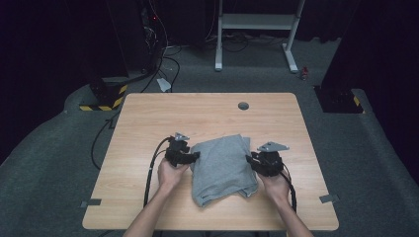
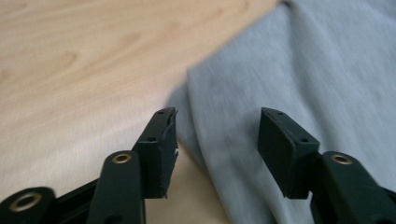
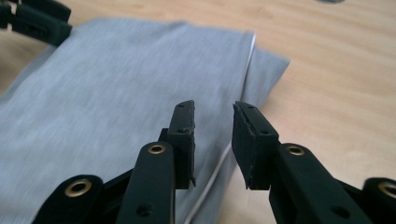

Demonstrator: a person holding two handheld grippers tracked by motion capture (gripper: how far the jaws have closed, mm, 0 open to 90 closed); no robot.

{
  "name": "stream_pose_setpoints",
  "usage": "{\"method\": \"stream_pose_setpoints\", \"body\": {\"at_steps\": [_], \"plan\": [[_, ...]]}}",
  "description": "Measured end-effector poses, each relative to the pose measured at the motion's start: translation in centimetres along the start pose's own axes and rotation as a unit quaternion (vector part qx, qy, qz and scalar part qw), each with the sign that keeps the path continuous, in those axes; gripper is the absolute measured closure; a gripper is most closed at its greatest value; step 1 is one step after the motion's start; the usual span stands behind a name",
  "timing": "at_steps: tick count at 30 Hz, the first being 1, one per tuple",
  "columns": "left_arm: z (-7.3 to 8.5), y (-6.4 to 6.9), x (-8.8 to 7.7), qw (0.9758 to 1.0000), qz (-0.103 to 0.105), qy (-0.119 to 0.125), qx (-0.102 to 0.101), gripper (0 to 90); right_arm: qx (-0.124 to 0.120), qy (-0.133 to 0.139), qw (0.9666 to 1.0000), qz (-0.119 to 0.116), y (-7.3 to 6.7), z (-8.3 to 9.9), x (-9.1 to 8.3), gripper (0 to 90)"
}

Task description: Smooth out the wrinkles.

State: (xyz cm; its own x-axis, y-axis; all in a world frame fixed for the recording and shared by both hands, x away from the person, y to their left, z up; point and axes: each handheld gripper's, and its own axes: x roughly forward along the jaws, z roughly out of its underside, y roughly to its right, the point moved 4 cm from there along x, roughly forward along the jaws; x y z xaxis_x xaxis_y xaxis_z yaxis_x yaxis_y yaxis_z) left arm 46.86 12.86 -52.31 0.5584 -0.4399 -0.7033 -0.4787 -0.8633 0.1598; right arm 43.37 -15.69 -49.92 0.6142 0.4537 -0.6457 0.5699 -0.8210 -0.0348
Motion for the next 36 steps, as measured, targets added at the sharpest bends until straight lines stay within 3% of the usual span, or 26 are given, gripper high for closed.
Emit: {"method": "stream_pose_setpoints", "body": {"at_steps": [4, 7, 10, 15, 21, 23, 25, 28, 36], "plan": [[-0.7, -0.3, 1.3, 0.9999, 0.003, 0.012, -0.010, 44.3, 0.008, -0.004, 0.9999, 0.013, 0.7, -1.8, 1.8, 68.1], [-0.8, -0.6, 1.9, 0.9993, 0.013, 0.018, -0.031, 43.4, 0.015, -0.002, 0.9996, 0.025, 1.2, -3.0, 3.3, 66.9], [-0.7, -0.9, 2.2, 0.9992, 0.014, 0.019, -0.032, 42.5, 0.033, -0.008, 0.9986, 0.039, 1.8, -4.1, 4.7, 64.8], [-0.7, -1.0, 2.8, 0.9984, 0.024, 0.026, -0.044, 41.1, 0.047, -0.023, 0.9979, 0.039, 2.3, -4.9, 6.1, 65.4], [-0.6, -1.0, 3.3, 0.9989, 0.022, 0.022, -0.036, 46.2, 0.036, -0.038, 0.9981, 0.033, 2.0, -5.1, 6.9, 81.6], [-0.8, -0.6, 3.4, 0.9993, 0.031, 0.005, -0.020, 57.3, 0.032, -0.043, 0.9981, 0.032, 2.0, -5.0, 6.9, 84.9], [-1.2, 0.1, 3.5, 0.9998, 0.019, -0.007, 0.006, 68.0, 0.026, -0.044, 0.9981, 0.033, 1.9, -5.0, 6.9, 87.1], [-1.2, 0.2, 3.5, 0.9997, 0.018, -0.015, 0.011, 77.5, 0.018, -0.044, 0.9981, 0.038, 1.9, -5.0, 6.7, 88.1], [-1.5, -0.3, 2.4, 0.9996, 0.003, -0.018, 0.022, 82.5, 0.006, -0.042, 0.9976, 0.054, 2.6, -5.0, 5.3, 89.3]]}}
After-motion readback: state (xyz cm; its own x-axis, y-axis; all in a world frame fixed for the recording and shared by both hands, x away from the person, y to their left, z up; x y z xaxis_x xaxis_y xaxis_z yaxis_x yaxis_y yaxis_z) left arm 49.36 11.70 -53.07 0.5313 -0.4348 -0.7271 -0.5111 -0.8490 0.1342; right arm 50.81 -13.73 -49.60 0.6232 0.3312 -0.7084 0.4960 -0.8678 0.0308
